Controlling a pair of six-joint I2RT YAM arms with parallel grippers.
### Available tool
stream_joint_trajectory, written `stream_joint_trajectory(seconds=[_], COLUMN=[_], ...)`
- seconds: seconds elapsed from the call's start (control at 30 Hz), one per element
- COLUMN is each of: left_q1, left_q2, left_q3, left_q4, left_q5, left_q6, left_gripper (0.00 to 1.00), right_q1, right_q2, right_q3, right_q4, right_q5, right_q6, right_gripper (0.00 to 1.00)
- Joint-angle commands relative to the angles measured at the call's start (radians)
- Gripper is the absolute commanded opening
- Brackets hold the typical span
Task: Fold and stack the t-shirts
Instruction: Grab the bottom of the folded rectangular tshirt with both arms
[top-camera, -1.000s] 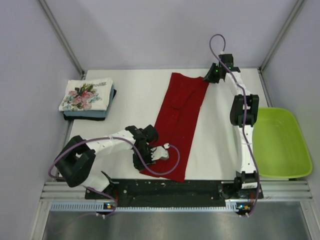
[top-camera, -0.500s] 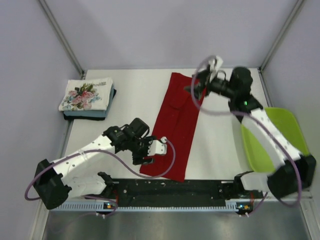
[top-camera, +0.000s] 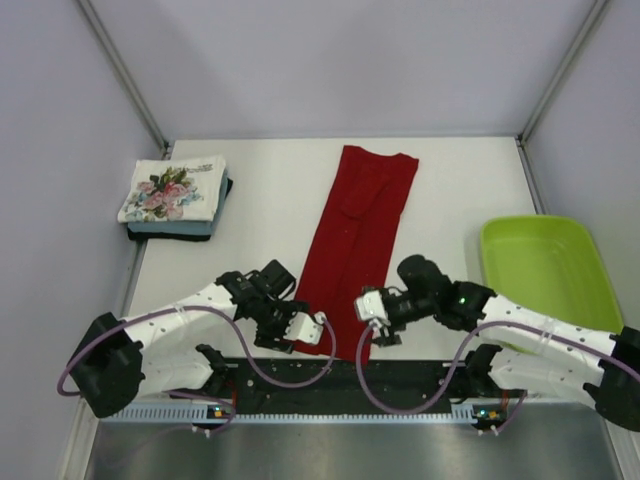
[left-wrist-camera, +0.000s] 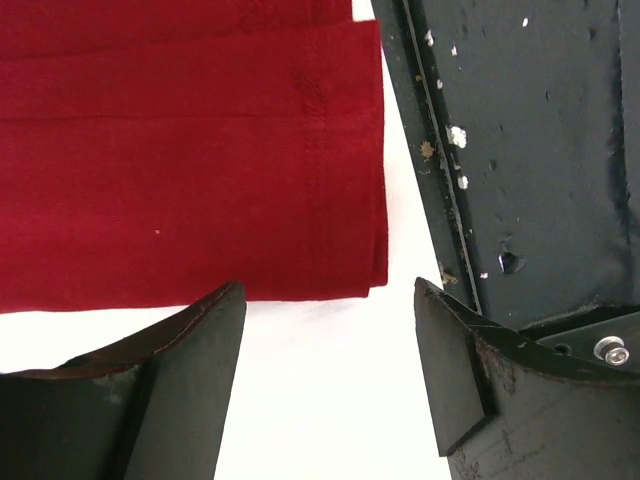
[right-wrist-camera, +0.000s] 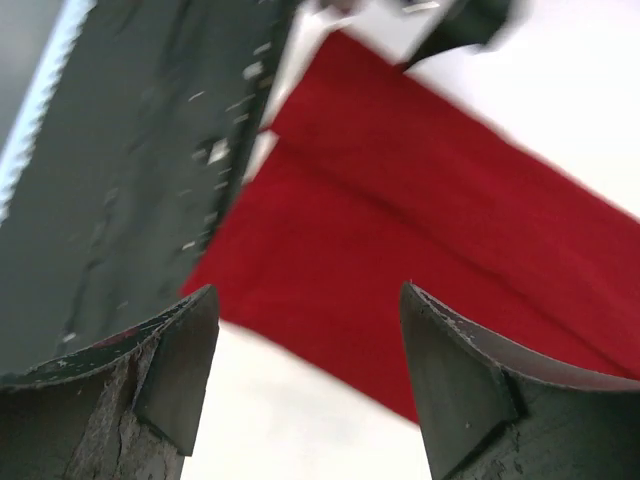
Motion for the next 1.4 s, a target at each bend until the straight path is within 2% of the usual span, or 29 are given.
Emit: stream_joint_trajectory(seconds=[0.0,0.2,0.3,0.4,0.57,0.63,0.7,0.77,0.83,0.97,1.07,1.17,1.37], left_q1=[0.004,0.000,0.001,0.000,0.000,-0.002,-0.003,-0.005,-0.009,-0.009,-0.009,-0.006,0.056], left_q2=[0.003,0.030,0.059,0.105,0.168,0.181,0.191,0.192,0.179,0.098,0.032,0.026,0.193], left_q3=[-0.047,-0.064,-0.061,-0.056,-0.042,-0.036,-0.025,-0.018,-0.002,0.061,0.113,0.192,0.369], left_q4=[0.058,0.114,0.122,0.111,0.090,0.079,0.059,0.052,0.021,-0.047,-0.001,0.038,0.096], left_q5=[0.001,-0.018,-0.038,-0.061,-0.079,-0.072,-0.064,-0.070,-0.081,-0.056,-0.078,-0.114,-0.200], left_q6=[0.063,0.059,0.054,0.062,0.045,0.040,0.034,0.016,0.003,-0.029,-0.076,-0.133,-0.182], left_gripper=[0.73,0.73,0.73,0.70,0.60,0.51,0.35,0.18,0.00,0.00,0.00,0.00,0.00], right_q1=[0.153,0.278,0.334,0.348,0.365,0.370,0.385,0.391,0.391,0.388,0.345,0.249,-0.027], right_q2=[-0.001,0.100,0.149,0.195,0.285,0.322,0.333,0.310,0.267,0.151,0.073,0.010,-0.021], right_q3=[-0.052,-0.109,-0.112,-0.114,-0.100,-0.089,-0.085,-0.089,-0.091,-0.099,-0.097,-0.089,-0.059], right_q4=[-0.146,-0.165,-0.076,-0.003,0.047,0.042,0.018,0.005,-0.016,-0.042,-0.033,-0.016,0.097], right_q5=[0.112,0.207,0.244,0.244,0.264,0.268,0.290,0.294,0.294,0.345,0.356,0.357,0.313], right_q6=[-0.137,-0.251,-0.245,-0.224,-0.205,-0.196,-0.211,-0.208,-0.210,-0.178,-0.123,-0.079,0.022], right_gripper=[0.71,0.67,0.64,0.63,0.57,0.46,0.31,0.11,0.00,0.00,0.00,0.00,0.00])
